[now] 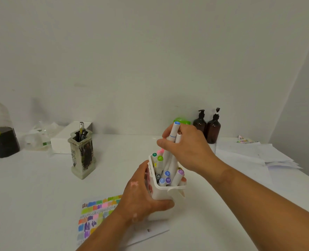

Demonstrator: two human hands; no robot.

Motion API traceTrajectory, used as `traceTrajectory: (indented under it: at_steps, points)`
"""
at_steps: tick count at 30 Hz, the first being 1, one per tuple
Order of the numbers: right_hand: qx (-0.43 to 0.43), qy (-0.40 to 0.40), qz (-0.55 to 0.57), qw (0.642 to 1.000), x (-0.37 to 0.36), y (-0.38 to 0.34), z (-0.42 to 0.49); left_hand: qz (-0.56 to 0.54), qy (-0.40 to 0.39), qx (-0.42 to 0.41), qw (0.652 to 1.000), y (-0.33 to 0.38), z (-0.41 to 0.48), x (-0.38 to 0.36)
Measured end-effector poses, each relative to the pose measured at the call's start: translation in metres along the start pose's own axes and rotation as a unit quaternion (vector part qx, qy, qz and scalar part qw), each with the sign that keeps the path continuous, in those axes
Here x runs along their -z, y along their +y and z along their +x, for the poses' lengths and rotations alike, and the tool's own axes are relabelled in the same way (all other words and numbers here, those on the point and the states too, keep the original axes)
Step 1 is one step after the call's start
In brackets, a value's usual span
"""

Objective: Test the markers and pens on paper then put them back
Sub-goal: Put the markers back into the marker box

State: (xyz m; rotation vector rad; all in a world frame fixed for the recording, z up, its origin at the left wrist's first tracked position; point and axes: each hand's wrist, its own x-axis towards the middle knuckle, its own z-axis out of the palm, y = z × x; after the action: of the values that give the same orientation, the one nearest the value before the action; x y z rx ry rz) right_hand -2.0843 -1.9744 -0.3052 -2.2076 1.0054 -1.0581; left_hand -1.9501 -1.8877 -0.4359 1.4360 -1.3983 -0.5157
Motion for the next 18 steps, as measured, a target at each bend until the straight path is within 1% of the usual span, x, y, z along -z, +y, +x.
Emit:
traceTrajectory:
  at_steps: [3,5,8,11,14,18]
  points:
    - [0.003,0.008,0.079,0.997,0.002,-0.002,0.006,-0.005,-0.017,-0.003,1.0,0.001,0.005,0.004]
    - [0.021,0.007,0.094,0.995,0.002,-0.007,0.01,0.001,-0.03,0.011,0.999,0.0,0.007,0.008]
    - [0.064,-0.018,0.016,0.998,-0.005,-0.01,0.017,-0.009,-0.039,0.054,0.998,-0.004,0.007,0.012]
    - [0.047,-0.027,-0.006,0.999,-0.011,-0.009,0.026,-0.016,-0.05,0.065,0.996,-0.007,0.006,0.013]
    - [0.019,-0.05,-0.055,0.997,-0.016,-0.007,0.033,-0.022,-0.058,0.067,0.996,-0.009,0.004,0.012]
    - [0.051,-0.108,-0.104,0.987,-0.016,-0.009,0.033,-0.029,-0.065,0.061,0.996,-0.01,0.003,0.015]
